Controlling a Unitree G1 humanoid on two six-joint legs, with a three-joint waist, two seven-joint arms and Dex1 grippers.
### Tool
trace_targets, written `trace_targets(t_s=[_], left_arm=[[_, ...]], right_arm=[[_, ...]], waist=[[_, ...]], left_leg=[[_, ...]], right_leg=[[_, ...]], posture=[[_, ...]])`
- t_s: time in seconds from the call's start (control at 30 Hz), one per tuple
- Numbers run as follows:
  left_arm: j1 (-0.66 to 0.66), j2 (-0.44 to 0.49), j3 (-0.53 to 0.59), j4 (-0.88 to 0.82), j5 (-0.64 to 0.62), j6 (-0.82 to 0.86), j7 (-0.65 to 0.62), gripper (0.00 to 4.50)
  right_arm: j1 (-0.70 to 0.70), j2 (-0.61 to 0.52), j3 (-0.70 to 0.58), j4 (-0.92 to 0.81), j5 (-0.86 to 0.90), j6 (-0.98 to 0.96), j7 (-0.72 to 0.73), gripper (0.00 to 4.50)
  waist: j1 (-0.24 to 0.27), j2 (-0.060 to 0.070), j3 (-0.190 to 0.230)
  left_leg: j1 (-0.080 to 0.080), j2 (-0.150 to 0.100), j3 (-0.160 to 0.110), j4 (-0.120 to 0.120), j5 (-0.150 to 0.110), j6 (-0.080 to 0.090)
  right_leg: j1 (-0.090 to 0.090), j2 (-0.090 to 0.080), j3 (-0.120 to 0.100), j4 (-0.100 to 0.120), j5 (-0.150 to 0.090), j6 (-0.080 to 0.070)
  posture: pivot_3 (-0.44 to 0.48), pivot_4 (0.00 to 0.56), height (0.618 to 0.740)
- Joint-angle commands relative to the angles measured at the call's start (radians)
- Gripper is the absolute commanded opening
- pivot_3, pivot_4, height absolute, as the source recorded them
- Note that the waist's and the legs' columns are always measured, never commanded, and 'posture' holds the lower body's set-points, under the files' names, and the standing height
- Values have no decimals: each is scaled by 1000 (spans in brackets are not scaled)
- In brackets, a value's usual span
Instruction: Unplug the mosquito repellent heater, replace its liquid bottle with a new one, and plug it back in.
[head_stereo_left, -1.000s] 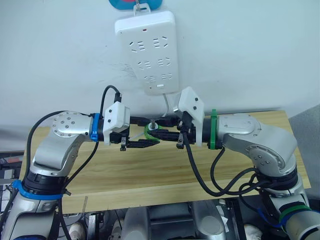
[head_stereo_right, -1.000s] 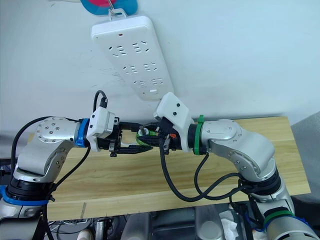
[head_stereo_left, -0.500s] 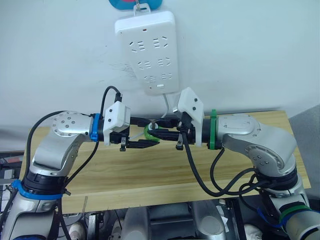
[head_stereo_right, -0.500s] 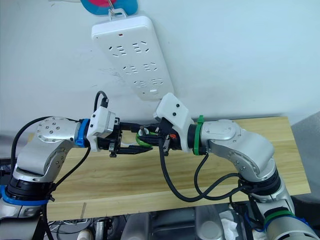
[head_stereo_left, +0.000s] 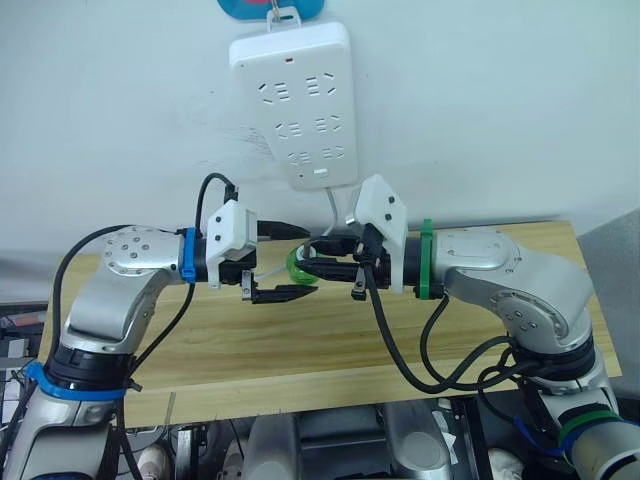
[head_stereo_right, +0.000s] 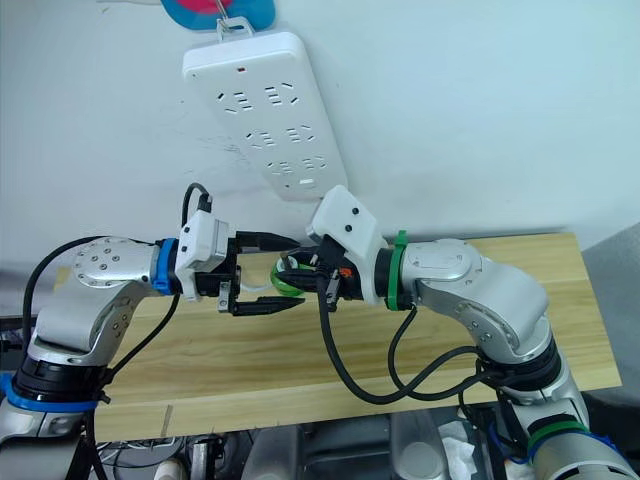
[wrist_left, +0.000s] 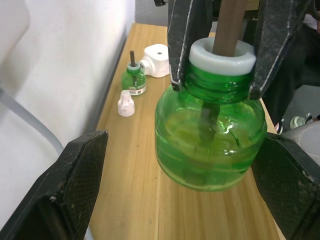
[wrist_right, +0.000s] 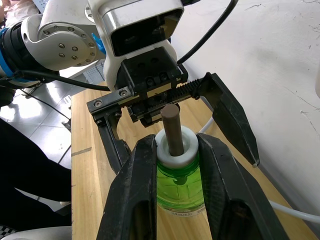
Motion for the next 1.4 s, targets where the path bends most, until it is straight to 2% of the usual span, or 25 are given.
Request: trace_targets(t_s=[0.03, 0.23, 0.37, 0.57, 0.7, 0.8, 0.87, 1.03, 1.17, 1.4], left_arm=[[29, 9, 51, -32, -25, 4, 23, 4500], [117, 25, 121, -96, -91, 106, 77, 4500], [167, -20, 182, -146, -164, 187, 178, 4500], [212, -59, 187, -206, -247, 264, 244, 4500], [234, -105, 194, -218, -343, 285, 225, 4500], [229, -161, 200, -207, -392, 267, 228, 4500], [225, -198, 198, -196, -377, 226, 244, 4500], [238, -278, 177, -166, -321, 42, 160, 4500], [235, -336, 155, -134, -286, -48, 149, 4500], [225, -427, 131, -112, -288, -99, 190, 4500]], right_arm=[[-4, -1, -17, -38, 14, -14, 7, 801], [-1, -19, -24, -24, 1, -19, 10, 801], [5, -31, -86, -8, 13, -11, -8, 801], [31, -27, -259, -4, 153, 81, -33, 801], [39, -2, -350, -1, 255, 149, -90, 801], [40, 18, -403, 4, 356, 197, -136, 801], [43, 25, -427, 2, 415, 220, -170, 801], [53, 35, -467, 12, 585, 231, -290, 801], [51, 34, -467, 41, 726, 194, -409, 801], [42, -20, -415, 95, 996, 69, -622, 801]], waist=[[0, 0, 0], [-1, 0, 0], [2, 0, 0], [2, 0, 0], [-2, 0, 0], [-3, 0, 0], [-4, 0, 0], [-6, 0, 0], [-13, 0, 0], [-26, 0, 0]], left_leg=[[0, 0, 0, 0, 0, 0], [0, 0, 0, 0, 0, 0], [0, 0, 0, 0, 0, 0], [0, 1, 0, 0, 0, 0], [0, 1, 1, 0, 0, 0], [0, 1, 1, 0, 0, 0], [0, 1, 1, 1, 0, 0], [0, 1, 2, 1, 0, 0], [0, 1, 2, 1, 0, 0], [-1, 0, 1, 1, 0, 0]], right_leg=[[0, 0, 0, 0, 0, 0], [0, 0, 0, 0, 0, 0], [0, 0, 0, 0, 0, 0], [0, -1, 0, 0, 0, 0], [0, -1, 0, 0, 0, 0], [0, 0, 1, 0, 0, 0], [0, -1, 1, 0, 0, 0], [1, -1, 1, 0, 0, 0], [1, -1, 1, 0, 0, 0], [2, -1, 0, 0, 0, 0]], posture=[[-207, 384, 740], [-210, 378, 740], [-221, 378, 740], [-249, 379, 740], [-249, 379, 740], [-273, 373, 740], [-276, 374, 740], [-295, 381, 740], [-302, 385, 740], [-314, 406, 740]])
